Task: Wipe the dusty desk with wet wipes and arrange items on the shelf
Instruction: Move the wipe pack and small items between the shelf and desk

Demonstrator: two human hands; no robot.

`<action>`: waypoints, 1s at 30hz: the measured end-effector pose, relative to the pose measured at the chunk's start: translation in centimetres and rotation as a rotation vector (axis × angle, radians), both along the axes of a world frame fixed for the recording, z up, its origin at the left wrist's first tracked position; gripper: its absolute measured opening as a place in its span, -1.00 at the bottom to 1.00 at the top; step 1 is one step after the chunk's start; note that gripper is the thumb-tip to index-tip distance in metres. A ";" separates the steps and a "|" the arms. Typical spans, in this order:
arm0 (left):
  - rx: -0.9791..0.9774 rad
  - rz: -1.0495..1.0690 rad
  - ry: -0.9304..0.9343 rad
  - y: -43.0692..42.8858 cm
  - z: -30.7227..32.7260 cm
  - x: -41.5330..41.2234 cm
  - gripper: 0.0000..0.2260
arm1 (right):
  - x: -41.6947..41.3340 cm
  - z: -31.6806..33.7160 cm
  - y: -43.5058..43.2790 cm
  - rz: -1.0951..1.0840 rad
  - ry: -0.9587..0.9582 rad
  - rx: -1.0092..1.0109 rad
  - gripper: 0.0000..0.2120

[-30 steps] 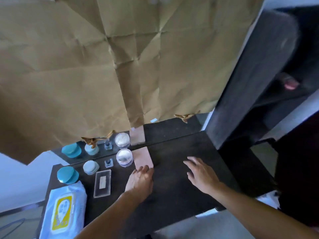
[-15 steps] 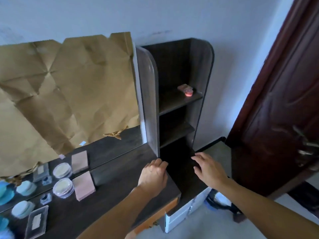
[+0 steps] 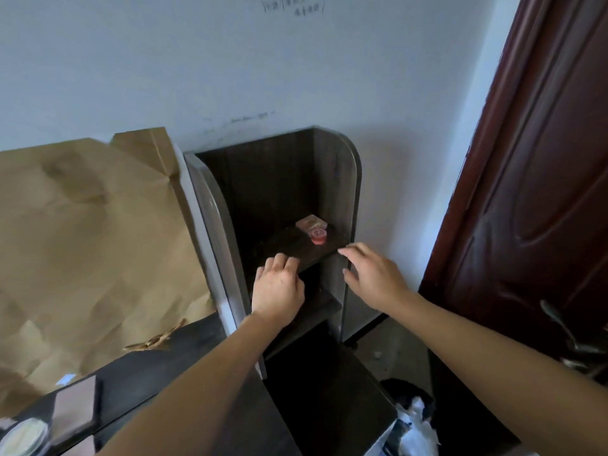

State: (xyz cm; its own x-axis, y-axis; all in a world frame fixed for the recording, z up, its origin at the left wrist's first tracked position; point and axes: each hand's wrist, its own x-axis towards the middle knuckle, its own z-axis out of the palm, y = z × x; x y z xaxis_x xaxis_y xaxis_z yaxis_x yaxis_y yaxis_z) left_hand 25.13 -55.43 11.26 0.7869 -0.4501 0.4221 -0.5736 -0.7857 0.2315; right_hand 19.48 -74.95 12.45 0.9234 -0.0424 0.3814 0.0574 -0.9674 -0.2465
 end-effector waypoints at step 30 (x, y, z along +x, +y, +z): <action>-0.125 0.278 0.198 -7.8 2.3 11.9 -0.80 | 10.6 -0.9 -4.3 0.345 0.001 0.073 -0.88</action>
